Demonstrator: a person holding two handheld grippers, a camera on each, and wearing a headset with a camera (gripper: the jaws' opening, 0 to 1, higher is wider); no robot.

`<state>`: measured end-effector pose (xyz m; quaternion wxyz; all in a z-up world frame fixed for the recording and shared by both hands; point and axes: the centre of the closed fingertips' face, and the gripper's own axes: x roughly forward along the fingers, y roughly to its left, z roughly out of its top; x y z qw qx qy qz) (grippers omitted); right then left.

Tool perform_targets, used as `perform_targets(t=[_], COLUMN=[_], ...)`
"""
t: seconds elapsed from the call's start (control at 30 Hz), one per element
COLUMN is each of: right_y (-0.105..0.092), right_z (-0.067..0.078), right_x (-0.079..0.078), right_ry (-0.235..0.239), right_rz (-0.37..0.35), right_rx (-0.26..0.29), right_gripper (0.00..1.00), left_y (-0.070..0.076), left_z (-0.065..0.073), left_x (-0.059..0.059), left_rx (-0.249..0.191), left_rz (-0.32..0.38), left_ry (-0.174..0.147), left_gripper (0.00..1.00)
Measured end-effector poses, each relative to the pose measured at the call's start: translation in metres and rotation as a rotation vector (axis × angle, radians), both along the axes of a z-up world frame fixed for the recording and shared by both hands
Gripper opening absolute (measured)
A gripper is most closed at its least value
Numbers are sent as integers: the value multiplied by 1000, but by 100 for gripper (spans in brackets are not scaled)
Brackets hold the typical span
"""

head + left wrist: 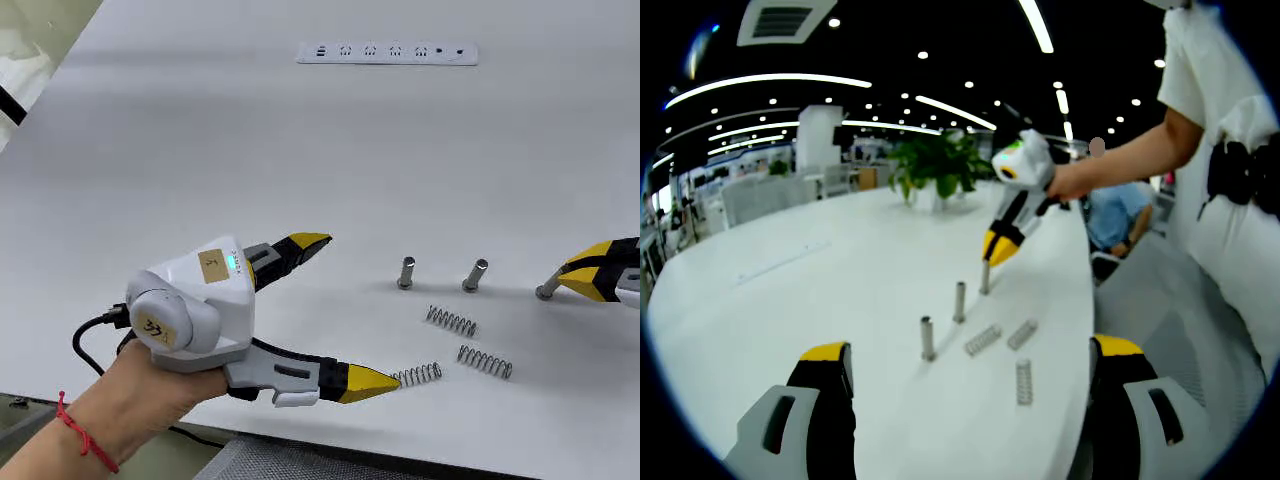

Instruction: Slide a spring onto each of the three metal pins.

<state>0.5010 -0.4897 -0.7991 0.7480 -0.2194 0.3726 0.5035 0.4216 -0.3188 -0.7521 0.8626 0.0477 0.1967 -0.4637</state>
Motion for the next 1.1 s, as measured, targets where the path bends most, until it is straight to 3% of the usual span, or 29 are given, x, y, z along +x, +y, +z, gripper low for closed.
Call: perform_targets(t=[1.1], right_y=[2], right_z=[1], right_x=[-2], right_ry=[-2], right_rz=[11], right_rx=[7], right_gripper=[10], left_y=[-2], left_z=[1], left_x=[-1], left_rx=[-6], left_rz=[0], left_ry=[0], left_gripper=[99])
